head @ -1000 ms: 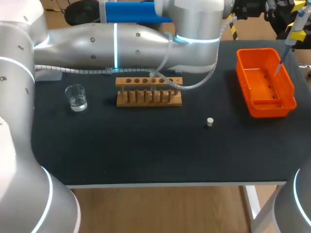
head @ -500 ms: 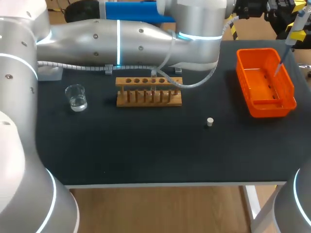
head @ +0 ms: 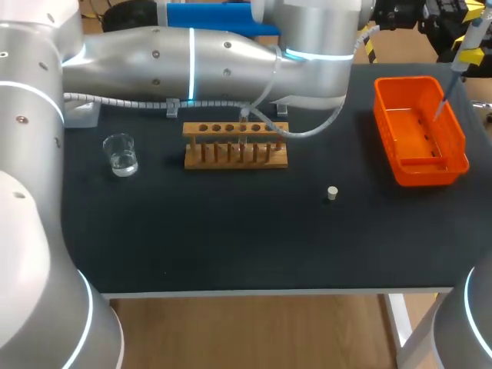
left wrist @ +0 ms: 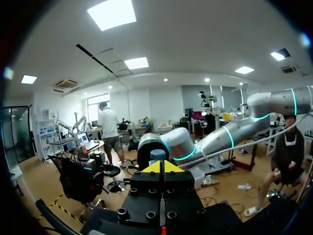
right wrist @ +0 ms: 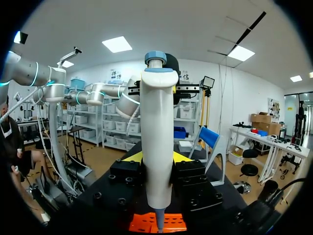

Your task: Invert the test tube, pick up the pipette, mount the tip to pipette, aspirate from beaker and dispense into the tube, eject the tip, return the pipette, and cap with the stopper.

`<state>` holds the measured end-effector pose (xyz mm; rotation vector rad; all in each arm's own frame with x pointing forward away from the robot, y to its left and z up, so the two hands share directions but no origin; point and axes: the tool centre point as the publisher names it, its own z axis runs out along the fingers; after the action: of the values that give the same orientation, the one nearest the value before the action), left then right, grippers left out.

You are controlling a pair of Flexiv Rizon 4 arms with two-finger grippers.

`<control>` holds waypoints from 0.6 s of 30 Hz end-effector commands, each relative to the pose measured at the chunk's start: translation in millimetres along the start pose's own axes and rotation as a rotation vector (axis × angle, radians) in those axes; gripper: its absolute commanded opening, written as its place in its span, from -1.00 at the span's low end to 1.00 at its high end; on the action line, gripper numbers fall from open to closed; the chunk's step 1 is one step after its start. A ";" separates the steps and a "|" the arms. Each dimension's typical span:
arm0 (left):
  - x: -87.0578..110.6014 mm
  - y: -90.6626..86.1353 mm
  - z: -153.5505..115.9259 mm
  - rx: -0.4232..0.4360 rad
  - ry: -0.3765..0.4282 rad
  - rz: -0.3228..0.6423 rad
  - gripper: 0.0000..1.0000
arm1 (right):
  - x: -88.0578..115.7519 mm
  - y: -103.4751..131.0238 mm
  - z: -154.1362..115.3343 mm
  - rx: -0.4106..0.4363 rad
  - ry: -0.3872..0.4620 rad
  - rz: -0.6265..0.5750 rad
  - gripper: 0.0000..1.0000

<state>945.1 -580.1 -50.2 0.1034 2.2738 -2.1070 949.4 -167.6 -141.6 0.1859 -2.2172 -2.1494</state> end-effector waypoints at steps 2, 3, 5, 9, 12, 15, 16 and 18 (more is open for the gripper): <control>-4.3 1.1 2.3 -0.002 0.007 -0.002 -1.00 | 0.4 0.9 -0.2 0.003 0.000 0.000 -1.00; -4.6 1.5 2.2 -0.003 0.007 -0.003 -1.00 | 0.4 0.9 -0.2 0.003 0.000 0.000 -1.00; -5.1 1.9 2.2 -0.003 0.007 -0.005 -1.00 | 0.4 0.9 -0.2 0.003 0.000 0.000 -1.00; -5.5 3.0 2.0 -0.005 0.007 -0.009 -1.00 | 0.4 0.9 -0.2 0.003 0.000 0.000 -1.00; -5.6 4.2 1.9 -0.006 0.007 -0.012 -1.00 | 0.4 0.9 -0.2 0.003 0.000 0.000 -1.00; -5.4 5.1 1.9 -0.007 0.007 -0.015 -1.00 | 0.4 0.9 -0.2 0.003 0.000 0.000 -1.00; -5.4 5.4 1.9 -0.008 0.006 -0.016 -1.00 | 0.4 0.9 -0.2 0.003 0.000 0.000 -1.00; -5.3 5.7 1.9 -0.009 0.006 -0.018 -1.00 | 0.4 0.9 -0.2 0.003 0.000 0.000 -1.00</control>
<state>949.4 -581.1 -54.5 0.0869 2.2900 -2.1084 949.2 -167.7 -142.9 0.1852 -2.2179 -2.1491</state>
